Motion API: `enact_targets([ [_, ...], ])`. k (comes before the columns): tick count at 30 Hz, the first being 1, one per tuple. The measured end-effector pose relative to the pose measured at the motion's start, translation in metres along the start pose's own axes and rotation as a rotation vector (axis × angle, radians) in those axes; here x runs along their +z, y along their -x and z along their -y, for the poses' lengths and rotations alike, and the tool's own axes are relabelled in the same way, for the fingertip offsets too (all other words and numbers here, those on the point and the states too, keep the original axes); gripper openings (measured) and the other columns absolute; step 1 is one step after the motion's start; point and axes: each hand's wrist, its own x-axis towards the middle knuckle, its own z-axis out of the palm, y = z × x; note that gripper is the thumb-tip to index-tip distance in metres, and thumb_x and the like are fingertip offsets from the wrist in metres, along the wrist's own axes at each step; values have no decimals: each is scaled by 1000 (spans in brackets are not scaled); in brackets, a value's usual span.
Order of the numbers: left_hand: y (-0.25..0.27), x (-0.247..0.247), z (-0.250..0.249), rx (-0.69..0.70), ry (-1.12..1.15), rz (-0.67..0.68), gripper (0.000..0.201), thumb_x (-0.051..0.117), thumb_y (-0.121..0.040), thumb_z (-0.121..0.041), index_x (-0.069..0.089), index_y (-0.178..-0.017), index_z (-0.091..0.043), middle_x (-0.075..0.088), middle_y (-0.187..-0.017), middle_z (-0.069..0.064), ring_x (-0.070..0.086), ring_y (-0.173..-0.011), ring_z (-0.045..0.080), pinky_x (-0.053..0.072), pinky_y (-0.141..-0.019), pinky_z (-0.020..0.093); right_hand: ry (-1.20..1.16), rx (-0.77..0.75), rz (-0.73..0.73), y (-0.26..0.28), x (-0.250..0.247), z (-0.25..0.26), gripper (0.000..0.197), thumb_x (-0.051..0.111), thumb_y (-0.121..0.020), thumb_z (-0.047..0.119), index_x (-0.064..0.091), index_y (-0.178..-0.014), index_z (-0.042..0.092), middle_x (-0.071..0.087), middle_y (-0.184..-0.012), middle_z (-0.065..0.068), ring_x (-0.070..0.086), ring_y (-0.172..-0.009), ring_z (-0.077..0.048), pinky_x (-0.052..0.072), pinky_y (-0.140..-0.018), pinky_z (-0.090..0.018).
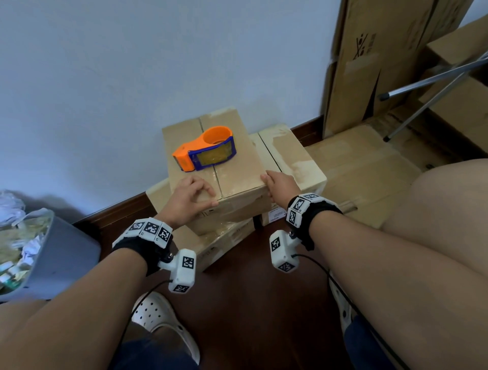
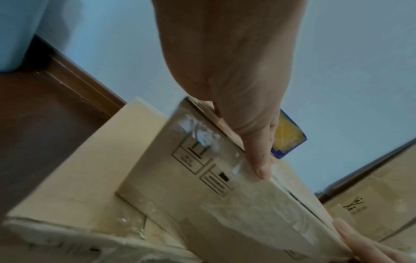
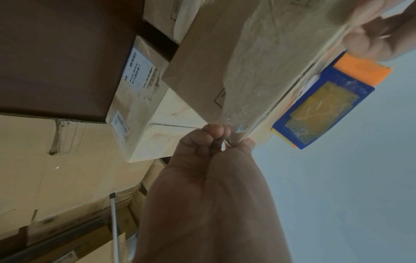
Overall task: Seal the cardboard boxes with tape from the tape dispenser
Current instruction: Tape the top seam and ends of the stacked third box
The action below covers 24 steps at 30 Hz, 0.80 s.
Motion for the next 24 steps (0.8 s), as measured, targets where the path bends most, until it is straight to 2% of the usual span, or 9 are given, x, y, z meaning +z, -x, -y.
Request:
enact_targets([
  [3, 11, -13, 11, -56, -11, -18, 24, 80, -73, -33, 61, -89, -33, 47, -102, -2, 45, -94, 13, 39, -85, 17, 6, 12, -8, -3, 2, -2, 37, 36, -102, 35, 59, -106, 7, 51, -84, -4, 49, -81, -21, 51, -89, -49],
  [5, 18, -19, 17, -94, -6, -35, 24, 80, -73, -31, 62, -89, -28, 47, -102, 1, 45, -92, 14, 37, -81, 13, 19, 30, -6, -6, 5, -4, 43, 35, -102, 37, 58, -119, 4, 48, -88, -2, 46, -83, -18, 50, -91, -48],
  [9, 31, -28, 27, -158, 23, -62, 23, 79, -75, -27, 65, -93, -23, 48, -109, 0, 43, -104, 10, 34, -94, 20, 43, 56, -10, -9, 8, -5, 45, 32, -103, 37, 55, -128, 8, 47, -92, -1, 46, -87, -18, 49, -95, -48],
  [11, 37, -34, 33, -286, 107, -125, 19, 75, -81, -24, 64, -97, -25, 48, -114, -1, 45, -109, 8, 33, -98, 25, 47, 66, -9, -9, 8, -3, 44, 32, -103, 37, 56, -127, 9, 49, -91, -2, 53, -89, -25, 50, -93, -50],
  [13, 44, -40, 39, -485, 245, -246, 14, 69, -86, -18, 61, -95, -26, 54, -114, 3, 52, -102, 11, 43, -93, 30, 49, 64, -19, -7, 8, -2, 42, 32, -103, 36, 58, -122, 9, 53, -89, -5, 59, -92, -31, 50, -90, -51],
  [15, 50, -44, 39, -657, 469, -329, 8, 63, -90, -9, 61, -90, -17, 61, -106, 16, 60, -87, 16, 52, -84, 30, 41, 46, -34, -3, 7, 1, 41, 31, -104, 35, 60, -115, 9, 60, -88, -11, 61, -92, -35, 51, -86, -51],
  [17, 53, -44, 31, -773, 625, -279, 7, 58, -94, -11, 63, -92, -6, 65, -96, 17, 62, -77, 16, 55, -72, 22, 29, 31, -41, 1, 8, 3, 42, 31, -104, 33, 58, -120, 6, 65, -96, -17, 62, -94, -37, 51, -87, -50],
  [20, 51, -39, 20, -826, 712, -247, 16, 58, -95, -13, 66, -95, 2, 66, -86, 12, 62, -71, 15, 55, -63, 17, 31, 35, -61, 3, 9, 5, 44, 31, -104, 33, 57, -122, 2, 65, -101, -19, 62, -93, -38, 50, -87, -50],
  [24, 42, -35, 10, -834, 688, -317, 6, 66, -88, -4, 63, -86, 1, 64, -78, 13, 61, -66, 15, 55, -56, 16, 66, 30, -63, 3, 11, 5, 41, 29, -104, 36, 59, -102, 7, 65, -93, -18, 62, -88, -37, 51, -84, -48],
])
